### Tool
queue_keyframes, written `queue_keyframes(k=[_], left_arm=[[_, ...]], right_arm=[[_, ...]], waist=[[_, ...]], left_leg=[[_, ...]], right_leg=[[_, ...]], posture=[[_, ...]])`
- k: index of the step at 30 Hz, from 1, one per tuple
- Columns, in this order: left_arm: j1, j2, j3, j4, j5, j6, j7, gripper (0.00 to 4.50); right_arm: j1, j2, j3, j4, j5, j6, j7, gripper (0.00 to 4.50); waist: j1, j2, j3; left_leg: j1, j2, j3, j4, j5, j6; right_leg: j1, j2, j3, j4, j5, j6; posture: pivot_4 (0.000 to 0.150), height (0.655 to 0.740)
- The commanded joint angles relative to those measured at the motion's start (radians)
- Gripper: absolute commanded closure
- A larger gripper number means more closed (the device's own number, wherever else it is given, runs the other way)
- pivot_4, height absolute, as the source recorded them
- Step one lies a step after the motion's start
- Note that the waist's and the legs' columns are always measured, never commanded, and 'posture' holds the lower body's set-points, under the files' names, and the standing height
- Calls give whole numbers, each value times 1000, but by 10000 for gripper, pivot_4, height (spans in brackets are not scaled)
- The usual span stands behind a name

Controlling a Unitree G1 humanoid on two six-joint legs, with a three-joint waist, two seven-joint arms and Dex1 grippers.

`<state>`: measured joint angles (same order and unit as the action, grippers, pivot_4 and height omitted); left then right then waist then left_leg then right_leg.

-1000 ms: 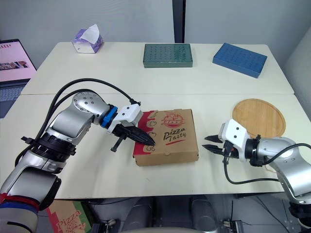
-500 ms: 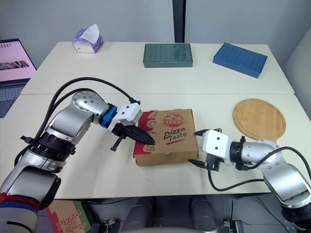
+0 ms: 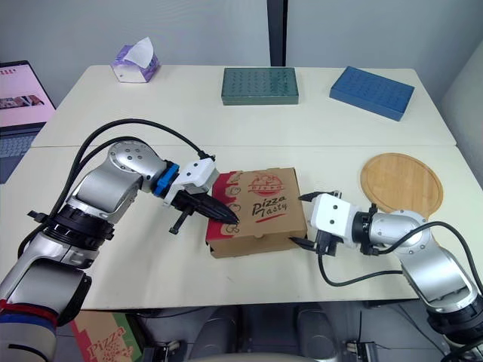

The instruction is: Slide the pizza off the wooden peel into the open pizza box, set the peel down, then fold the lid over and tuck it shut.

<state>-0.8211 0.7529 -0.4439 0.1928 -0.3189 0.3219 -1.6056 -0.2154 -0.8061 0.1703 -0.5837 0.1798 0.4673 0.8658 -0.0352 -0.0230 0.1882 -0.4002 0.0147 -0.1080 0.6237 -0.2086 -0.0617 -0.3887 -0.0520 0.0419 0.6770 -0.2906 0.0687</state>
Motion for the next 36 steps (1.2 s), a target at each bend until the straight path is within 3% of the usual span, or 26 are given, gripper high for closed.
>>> queue_keyframes(k=[1, 36], left_arm=[[-22, 18, -2, -15, -29, 15, -9, 45000], [-1, 19, -55, -29, 13, -24, -9, 45000]], right_arm=[[-23, -3, -38, -25, 9, -7, -3, 158], [15, 41, 48, -5, -147, -75, -53, 158]], waist=[[0, 0, 0], [1, 0, 0]], left_leg=[[0, 0, 0, 0, 0, 0], [0, 0, 0, 0, 0, 0]], right_leg=[[0, 0, 0, 0, 0, 0], [0, 0, 0, 0, 0, 0]], posture=[[1500, 7279], [1500, 7279]])
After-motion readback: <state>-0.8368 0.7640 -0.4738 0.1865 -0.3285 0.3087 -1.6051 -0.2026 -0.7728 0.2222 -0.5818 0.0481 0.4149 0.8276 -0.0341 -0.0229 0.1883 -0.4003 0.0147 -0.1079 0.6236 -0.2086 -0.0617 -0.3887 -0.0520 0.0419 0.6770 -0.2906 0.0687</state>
